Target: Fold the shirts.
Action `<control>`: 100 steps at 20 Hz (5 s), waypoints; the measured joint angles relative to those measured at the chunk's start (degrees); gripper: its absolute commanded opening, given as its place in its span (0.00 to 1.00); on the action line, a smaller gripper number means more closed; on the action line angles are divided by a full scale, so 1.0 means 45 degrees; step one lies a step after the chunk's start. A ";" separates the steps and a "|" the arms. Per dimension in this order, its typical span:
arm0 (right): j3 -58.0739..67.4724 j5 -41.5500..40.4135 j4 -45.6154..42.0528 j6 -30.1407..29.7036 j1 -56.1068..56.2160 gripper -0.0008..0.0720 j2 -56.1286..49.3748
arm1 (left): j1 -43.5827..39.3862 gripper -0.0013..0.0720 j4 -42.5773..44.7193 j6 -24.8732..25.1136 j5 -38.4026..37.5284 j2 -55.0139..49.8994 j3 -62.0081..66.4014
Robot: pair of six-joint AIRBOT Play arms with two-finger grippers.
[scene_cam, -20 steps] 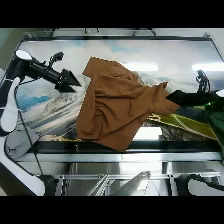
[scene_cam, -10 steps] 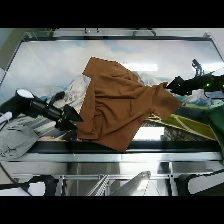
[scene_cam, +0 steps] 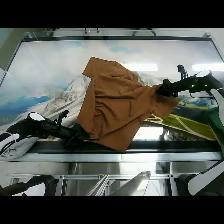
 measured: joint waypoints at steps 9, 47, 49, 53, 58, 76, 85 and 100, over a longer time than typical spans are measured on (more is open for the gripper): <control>-0.0219 0.1258 -0.0238 0.0034 -0.0869 0.04 0.0967 | 0.0748 0.03 0.0597 0.0636 -0.0131 -0.1690 0.5105; -0.9923 0.0170 -0.1277 -0.1229 -0.4075 0.70 0.6980 | 0.0753 0.89 -0.0631 0.1705 -0.2900 -0.4770 0.6003; -0.9913 0.0233 -0.0520 -0.1559 -0.3531 0.70 0.6421 | 0.0340 0.50 -0.1219 0.2045 -0.2404 -0.5187 0.6188; -0.9913 -0.0039 0.0714 -0.2560 -0.2579 0.04 0.5785 | -0.0413 0.02 -0.1739 0.2361 -0.2259 -0.5863 0.7033; -0.9287 0.1792 0.3123 -0.3861 -0.2302 0.04 0.6188 | -0.0539 0.02 -0.1831 0.2453 -0.3497 -0.4979 0.8111; -0.3808 -0.1598 1.1230 -0.5450 -0.6640 0.04 1.8340 | 0.4716 0.06 -0.1710 0.1404 -0.6091 0.6280 1.5922; -0.3755 -0.0573 0.7907 -0.5226 -0.4532 0.04 1.5582 | 0.1758 0.06 -0.0330 0.1909 -0.6232 0.1175 1.7913; -0.4187 -0.5712 0.5158 -0.5829 -0.0719 0.37 0.5741 | 0.0947 0.99 0.4595 0.1423 -0.3303 -0.8077 1.8816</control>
